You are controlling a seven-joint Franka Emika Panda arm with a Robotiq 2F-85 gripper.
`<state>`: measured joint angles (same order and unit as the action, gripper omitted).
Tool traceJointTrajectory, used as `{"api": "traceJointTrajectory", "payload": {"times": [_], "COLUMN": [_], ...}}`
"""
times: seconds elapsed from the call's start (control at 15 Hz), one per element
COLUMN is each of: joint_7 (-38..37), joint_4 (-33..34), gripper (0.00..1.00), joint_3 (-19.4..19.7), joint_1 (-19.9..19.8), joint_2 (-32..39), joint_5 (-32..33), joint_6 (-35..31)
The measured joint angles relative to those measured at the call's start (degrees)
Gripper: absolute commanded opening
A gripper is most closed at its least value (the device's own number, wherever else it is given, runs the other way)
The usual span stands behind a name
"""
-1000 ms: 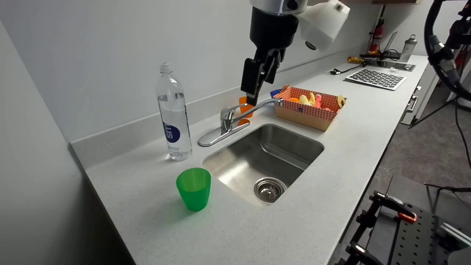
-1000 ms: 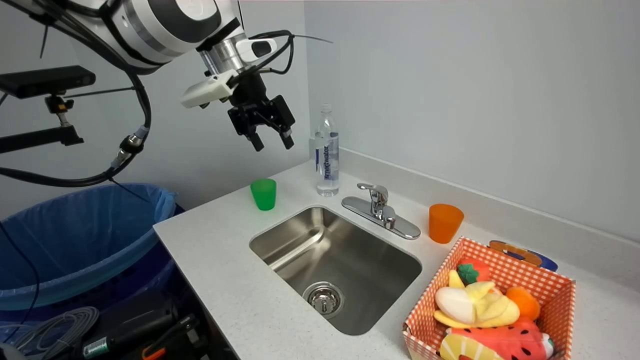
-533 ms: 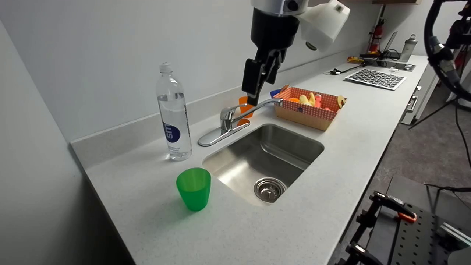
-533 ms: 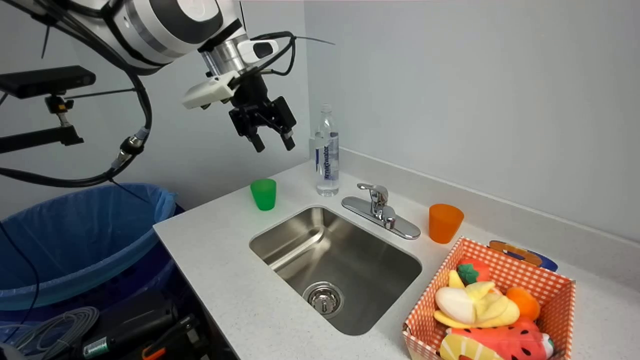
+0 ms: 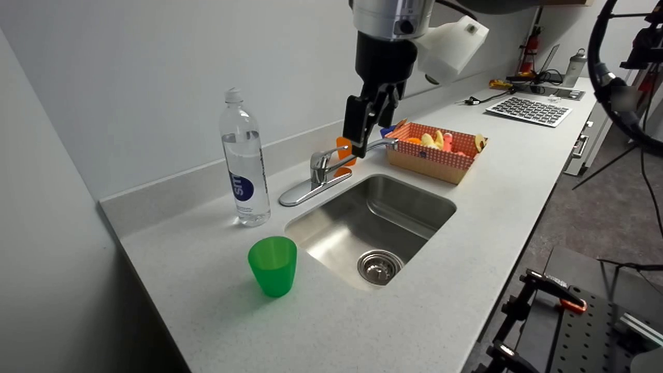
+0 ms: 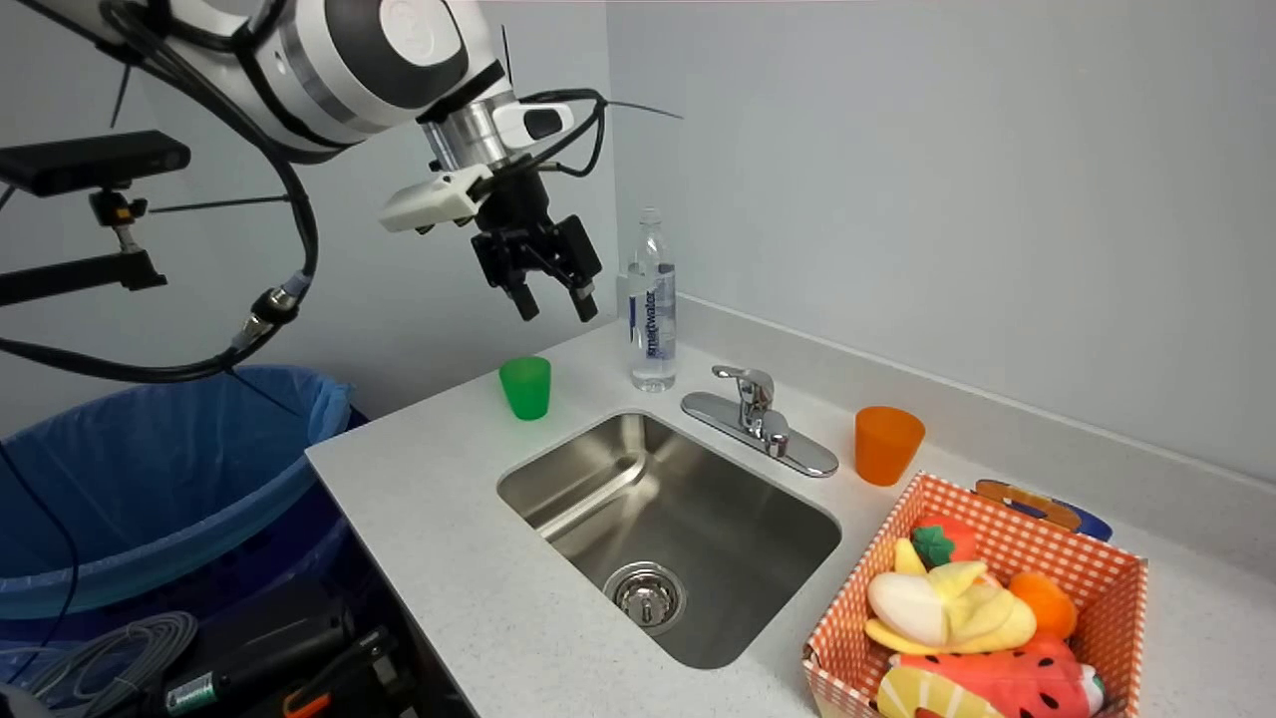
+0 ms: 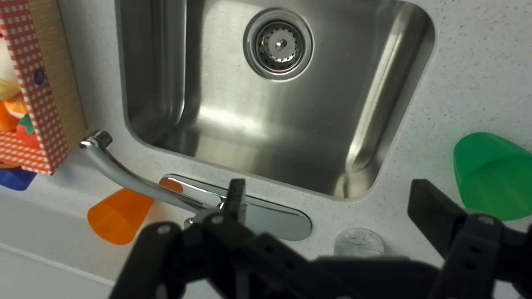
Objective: Push the faucet handle upwards
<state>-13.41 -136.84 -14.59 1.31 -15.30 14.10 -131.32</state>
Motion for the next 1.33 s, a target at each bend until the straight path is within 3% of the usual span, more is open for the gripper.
{"api": "traceJointTrajectory", "payload": {"times": [0.73, 1.33], "joint_7": [-6.2, -8.7], "joint_4": [6.1, 11.9], "gripper": [1.0, 1.0], "joint_3": [6.3, 7.7], "joint_1": [-1.1, -0.5], "joint_2": [11.1, 17.8], "joint_5": [5.7, 6.8], "joint_6": [0.0, -0.2]}}
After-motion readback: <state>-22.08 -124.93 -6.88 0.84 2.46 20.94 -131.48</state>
